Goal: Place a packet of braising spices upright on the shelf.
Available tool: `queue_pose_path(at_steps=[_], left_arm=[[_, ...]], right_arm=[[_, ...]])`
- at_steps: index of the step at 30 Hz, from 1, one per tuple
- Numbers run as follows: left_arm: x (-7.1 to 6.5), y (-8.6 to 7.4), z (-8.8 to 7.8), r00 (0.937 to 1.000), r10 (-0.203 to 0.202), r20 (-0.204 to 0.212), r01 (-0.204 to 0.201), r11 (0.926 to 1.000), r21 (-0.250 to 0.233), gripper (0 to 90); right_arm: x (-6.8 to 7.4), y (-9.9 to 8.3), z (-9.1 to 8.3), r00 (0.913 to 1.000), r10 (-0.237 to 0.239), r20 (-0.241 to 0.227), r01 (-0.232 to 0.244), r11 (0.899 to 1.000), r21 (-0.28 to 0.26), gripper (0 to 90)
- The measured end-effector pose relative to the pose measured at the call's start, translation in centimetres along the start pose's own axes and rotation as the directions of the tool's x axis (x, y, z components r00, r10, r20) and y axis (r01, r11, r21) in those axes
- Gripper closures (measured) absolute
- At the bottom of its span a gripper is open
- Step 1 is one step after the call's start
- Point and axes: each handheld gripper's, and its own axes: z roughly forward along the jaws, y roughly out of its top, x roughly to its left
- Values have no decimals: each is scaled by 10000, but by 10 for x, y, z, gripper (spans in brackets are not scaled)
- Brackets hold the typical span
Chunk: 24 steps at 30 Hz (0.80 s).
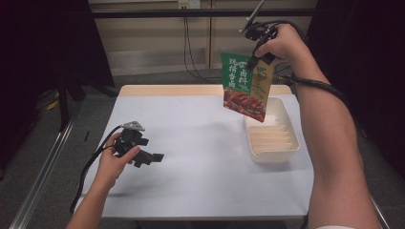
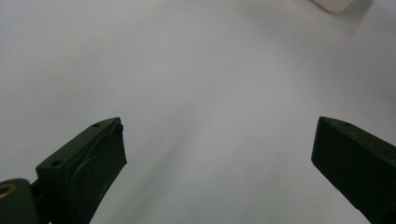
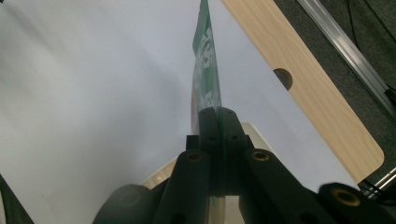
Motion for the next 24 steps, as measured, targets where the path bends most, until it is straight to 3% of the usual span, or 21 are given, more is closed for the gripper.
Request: queue_pose_path(at_steps=[7, 24], left_arm=[[0, 0, 2, 9999, -20, 117, 20, 10000, 56, 29], [0, 0, 7, 10000, 25, 49, -26, 9997, 233, 36]], right_arm=[[-9, -7, -3, 9994, 306, 166, -307, 9995, 34, 900], [-26, -27, 0, 9981, 442, 423, -443, 9990, 15, 900]])
